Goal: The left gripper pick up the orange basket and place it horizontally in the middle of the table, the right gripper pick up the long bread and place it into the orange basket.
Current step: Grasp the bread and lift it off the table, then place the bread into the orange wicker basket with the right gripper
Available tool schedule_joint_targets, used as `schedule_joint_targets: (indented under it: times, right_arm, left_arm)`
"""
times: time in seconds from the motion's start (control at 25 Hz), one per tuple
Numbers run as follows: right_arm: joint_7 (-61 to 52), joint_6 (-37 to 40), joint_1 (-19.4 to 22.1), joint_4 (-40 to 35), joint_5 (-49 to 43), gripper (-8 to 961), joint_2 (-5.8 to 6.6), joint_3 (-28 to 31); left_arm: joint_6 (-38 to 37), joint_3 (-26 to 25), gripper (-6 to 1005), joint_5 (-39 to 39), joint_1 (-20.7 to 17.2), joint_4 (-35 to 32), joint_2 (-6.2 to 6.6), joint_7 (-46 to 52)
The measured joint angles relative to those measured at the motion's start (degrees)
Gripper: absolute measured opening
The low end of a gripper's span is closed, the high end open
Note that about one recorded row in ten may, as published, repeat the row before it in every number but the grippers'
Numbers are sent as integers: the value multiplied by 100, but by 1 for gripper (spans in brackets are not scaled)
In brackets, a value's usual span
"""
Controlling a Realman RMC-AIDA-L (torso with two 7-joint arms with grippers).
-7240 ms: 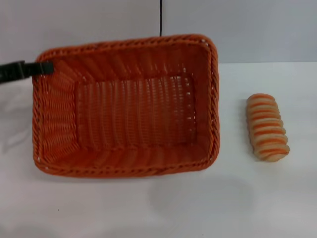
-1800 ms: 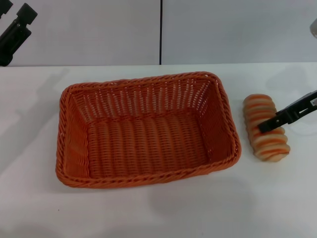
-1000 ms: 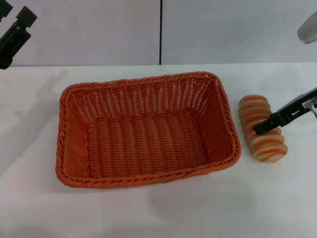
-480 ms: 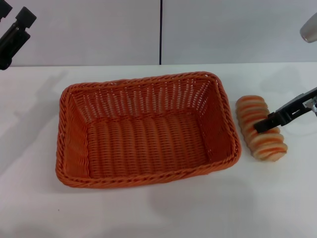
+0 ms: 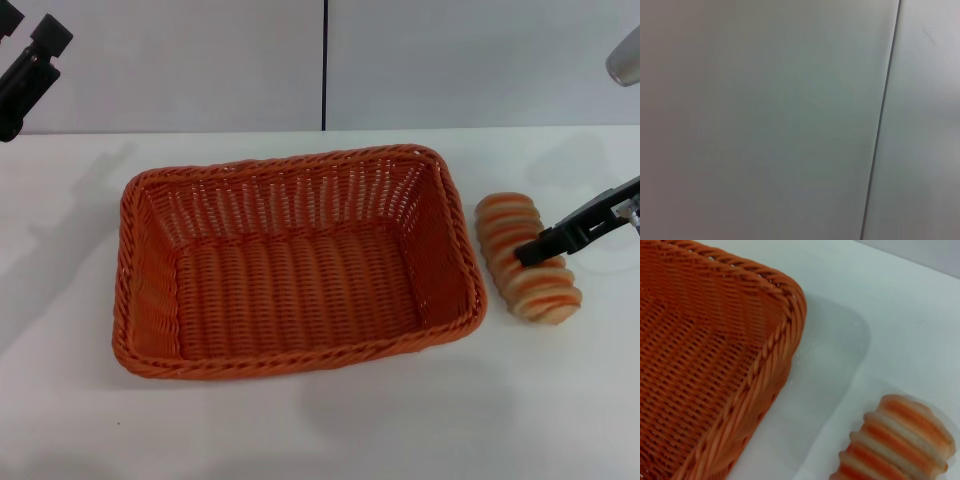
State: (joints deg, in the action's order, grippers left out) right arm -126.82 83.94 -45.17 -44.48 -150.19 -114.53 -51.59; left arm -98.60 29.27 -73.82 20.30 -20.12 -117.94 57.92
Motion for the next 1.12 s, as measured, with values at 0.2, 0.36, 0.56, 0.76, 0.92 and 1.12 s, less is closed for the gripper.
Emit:
schedule_joint_targets:
  times: [0.2, 0.36, 0.56, 0.76, 0.92, 1.12]
  right_arm:
    - [0, 0, 1, 0, 22, 373, 1, 1]
    - [-2, -13, 41, -91, 43, 341, 1, 89]
    - [-37, 7, 228, -491, 213, 301, -40, 655]
    - [-100, 61, 571, -1012, 765, 238, -28, 761]
    - [-259, 27, 852, -1608, 1195, 224, -125, 884]
    - [-89, -24, 1295, -2549, 2661, 206, -368, 910]
  left_arm:
    - [-3, 0, 808, 0, 7, 0, 0, 0]
    - [-3, -9, 808, 0, 16, 0, 0, 6]
    - [-39, -42, 808, 0, 13, 0, 0, 10]
    - [-92, -50, 808, 3, 5, -13, 4, 30]
    - [-112, -53, 808, 5, 9, -36, 6, 69]
    - [-117, -53, 808, 7, 11, -40, 8, 76]
